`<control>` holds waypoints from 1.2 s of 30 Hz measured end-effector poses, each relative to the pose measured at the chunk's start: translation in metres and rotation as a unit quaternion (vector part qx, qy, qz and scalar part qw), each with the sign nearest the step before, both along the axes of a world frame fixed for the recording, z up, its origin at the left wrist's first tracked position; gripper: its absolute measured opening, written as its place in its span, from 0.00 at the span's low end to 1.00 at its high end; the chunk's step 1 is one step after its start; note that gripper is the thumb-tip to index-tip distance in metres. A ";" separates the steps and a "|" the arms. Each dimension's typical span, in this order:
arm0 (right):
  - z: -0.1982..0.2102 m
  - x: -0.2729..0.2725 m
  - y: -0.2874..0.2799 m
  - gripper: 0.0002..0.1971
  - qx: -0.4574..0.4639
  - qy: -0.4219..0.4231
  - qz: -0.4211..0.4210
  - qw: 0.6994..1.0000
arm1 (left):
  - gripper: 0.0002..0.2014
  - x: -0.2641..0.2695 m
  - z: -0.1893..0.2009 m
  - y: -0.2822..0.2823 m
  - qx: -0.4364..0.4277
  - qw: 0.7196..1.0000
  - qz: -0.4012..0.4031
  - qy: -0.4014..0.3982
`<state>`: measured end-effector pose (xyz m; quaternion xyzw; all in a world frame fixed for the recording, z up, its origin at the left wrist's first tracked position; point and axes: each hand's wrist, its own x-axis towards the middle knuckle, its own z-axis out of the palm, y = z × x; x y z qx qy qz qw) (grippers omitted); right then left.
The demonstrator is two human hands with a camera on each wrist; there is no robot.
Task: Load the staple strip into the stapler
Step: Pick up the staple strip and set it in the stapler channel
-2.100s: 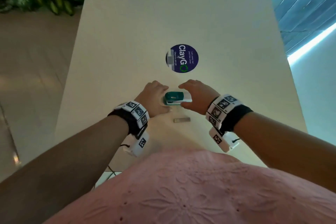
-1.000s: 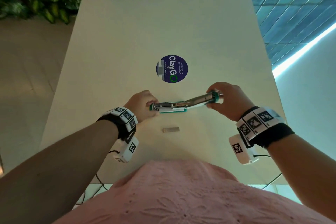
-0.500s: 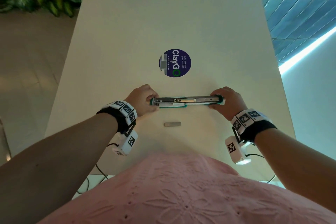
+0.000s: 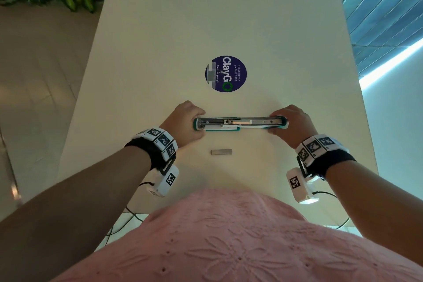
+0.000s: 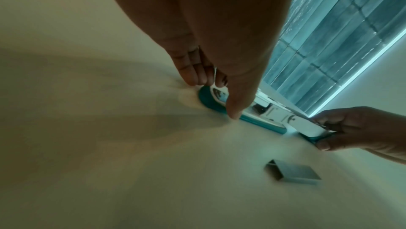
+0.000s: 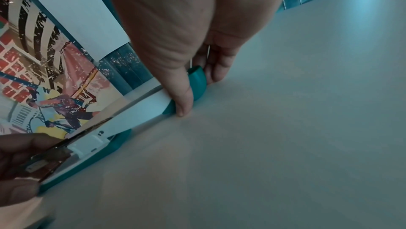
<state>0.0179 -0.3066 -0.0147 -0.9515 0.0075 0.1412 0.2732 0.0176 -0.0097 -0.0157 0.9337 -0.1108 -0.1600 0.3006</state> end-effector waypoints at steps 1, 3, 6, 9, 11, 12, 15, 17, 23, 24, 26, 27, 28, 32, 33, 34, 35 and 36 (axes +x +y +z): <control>0.002 0.001 0.000 0.15 -0.001 0.002 0.000 1.000 | 0.22 -0.003 0.001 -0.001 -0.007 1.000 0.002 -0.018; 0.004 0.000 0.001 0.14 -0.002 0.004 0.002 1.000 | 0.16 -0.009 0.009 -0.007 -0.025 0.997 -0.022 -0.067; 0.007 -0.001 0.003 0.13 0.000 -0.003 0.006 1.000 | 0.12 -0.020 0.022 -0.024 -0.023 0.992 -0.119 -0.028; 0.007 -0.001 0.002 0.12 -0.002 -0.002 0.011 1.000 | 0.19 -0.027 0.016 -0.034 0.053 0.980 -0.183 0.052; 0.006 -0.001 0.002 0.13 -0.003 0.001 0.009 1.000 | 0.18 -0.030 0.010 -0.035 0.077 0.976 -0.192 0.068; 0.005 -0.001 0.001 0.13 -0.004 0.002 0.008 1.000 | 0.17 -0.030 0.008 -0.035 0.076 0.976 -0.191 0.068; 0.005 -0.002 0.001 0.13 -0.006 0.000 0.007 1.000 | 0.13 -0.032 0.004 -0.035 0.045 0.983 -0.168 0.053; 0.006 -0.002 0.001 0.12 -0.003 -0.003 0.009 1.000 | 0.10 -0.032 0.001 -0.036 0.032 0.986 -0.160 0.038; 0.003 -0.001 -0.001 0.13 0.013 -0.001 0.001 1.000 | 0.05 -0.020 0.007 -0.032 -0.004 0.995 -0.098 -0.037; 0.003 -0.001 -0.001 0.13 0.012 -0.001 0.001 1.000 | 0.04 -0.014 0.011 -0.030 -0.015 0.994 -0.087 -0.058; 0.002 -0.002 -0.001 0.13 0.010 0.001 0.002 1.000 | 0.03 -0.003 0.017 -0.026 -0.022 0.993 -0.078 -0.082; 0.002 -0.001 -0.001 0.13 0.011 0.001 0.002 1.000 | 0.03 0.002 0.018 -0.025 -0.019 0.993 -0.080 -0.081; 0.003 -0.001 -0.001 0.13 0.012 0.003 0.002 1.000 | 0.03 0.005 0.019 -0.023 -0.012 0.994 -0.084 -0.072; 0.004 -0.001 0.000 0.13 0.011 0.006 0.002 1.000 | 0.04 0.010 0.019 -0.018 0.010 0.995 -0.090 -0.040; 0.004 -0.001 0.000 0.13 0.011 0.007 0.003 1.000 | 0.04 0.011 0.019 -0.018 0.007 0.995 -0.088 -0.039; 0.004 -0.001 0.000 0.12 0.009 0.007 0.004 1.000 | 0.04 0.011 0.018 -0.018 0.004 0.995 -0.087 -0.038; 0.004 -0.001 0.000 0.12 0.008 0.007 0.005 1.000 | 0.04 0.012 0.017 -0.017 0.002 0.996 -0.086 -0.036; 0.004 -0.001 -0.001 0.13 0.008 0.008 0.005 1.000 | 0.04 0.013 0.017 -0.017 0.001 0.996 -0.087 -0.034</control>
